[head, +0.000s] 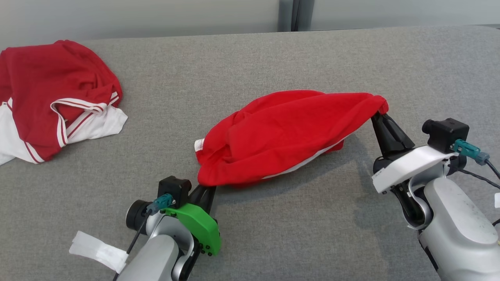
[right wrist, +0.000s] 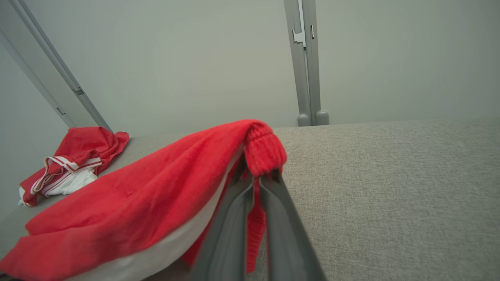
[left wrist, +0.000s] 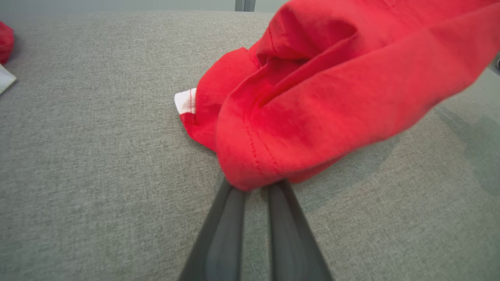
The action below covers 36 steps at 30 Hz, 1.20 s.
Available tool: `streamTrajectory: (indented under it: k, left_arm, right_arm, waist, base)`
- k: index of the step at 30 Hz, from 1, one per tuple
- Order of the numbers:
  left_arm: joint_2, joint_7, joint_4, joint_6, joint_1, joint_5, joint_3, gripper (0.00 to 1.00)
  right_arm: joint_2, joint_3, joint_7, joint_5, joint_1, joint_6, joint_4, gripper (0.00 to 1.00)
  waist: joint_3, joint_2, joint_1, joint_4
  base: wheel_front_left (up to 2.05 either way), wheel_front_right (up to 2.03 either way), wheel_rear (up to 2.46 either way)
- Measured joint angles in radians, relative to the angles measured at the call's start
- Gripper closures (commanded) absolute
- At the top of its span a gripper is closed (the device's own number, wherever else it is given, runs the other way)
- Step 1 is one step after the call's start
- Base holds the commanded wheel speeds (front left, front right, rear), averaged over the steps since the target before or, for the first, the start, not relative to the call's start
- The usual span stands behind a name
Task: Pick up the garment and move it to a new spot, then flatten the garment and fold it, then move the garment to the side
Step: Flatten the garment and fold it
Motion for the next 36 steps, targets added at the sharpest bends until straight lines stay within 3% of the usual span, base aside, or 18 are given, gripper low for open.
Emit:
streamTrajectory:
  k: [11,18,27,29,32,34,36]
  left_arm:
    - [0.0,-0.023,-0.035,-0.084,-0.015,-0.041,-0.047,1.0]
    - [0.009,-0.02,-0.125,-0.099,-0.031,-0.081,-0.032,1.0]
    - [0.018,-0.009,-0.346,-0.108,-0.037,-0.258,0.054,1.0]
    - [0.045,0.012,-0.373,-0.108,-0.037,-0.249,0.041,1.0]
    - [0.152,0.066,-0.37,-0.107,-0.034,-0.139,0.006,1.0]
    - [0.196,0.118,-0.364,-0.107,-0.015,-0.131,-0.009,1.0]
    - [0.196,0.151,-0.379,-0.107,0.029,-0.155,-0.02,1.0]
  right_arm:
    - [-0.005,-0.03,0.0,0.056,0.0,0.0,-0.021,1.0]
    - [-0.034,-0.08,0.0,0.09,0.001,0.0,-0.07,1.0]
    - [-0.032,-0.108,-0.003,0.183,0.025,0.0,-0.176,1.0]
    - [-0.036,-0.107,-0.001,0.188,0.029,0.0,-0.19,1.0]
    - [-0.069,-0.08,0.047,0.17,0.061,0.0,-0.188,1.0]
    - [-0.093,-0.028,0.112,0.168,0.096,0.0,-0.184,1.0]
    - [-0.096,0.022,0.168,0.173,0.138,0.0,-0.186,1.0]
  waist:
    - [-0.025,0.0,0.0,0.007]
    - [-0.06,0.0,0.0,0.014]
    - [-0.113,0.0,-0.0001,0.014]
    - [-0.122,0.0,0.0,0.011]
    - [-0.131,0.0,0.0,0.003]
    - [-0.135,0.0,0.0,-0.003]
    - [-0.136,0.0,0.0,-0.009]
  base:
    - [0.0,0.0,0.0]
    - [0.0,0.0,0.0]
    - [0.0,0.0,0.0]
    - [0.0,0.0,0.0]
    - [0.0,0.0,0.0]
    - [0.0,0.0,0.0]
    - [0.0,0.0,0.0]
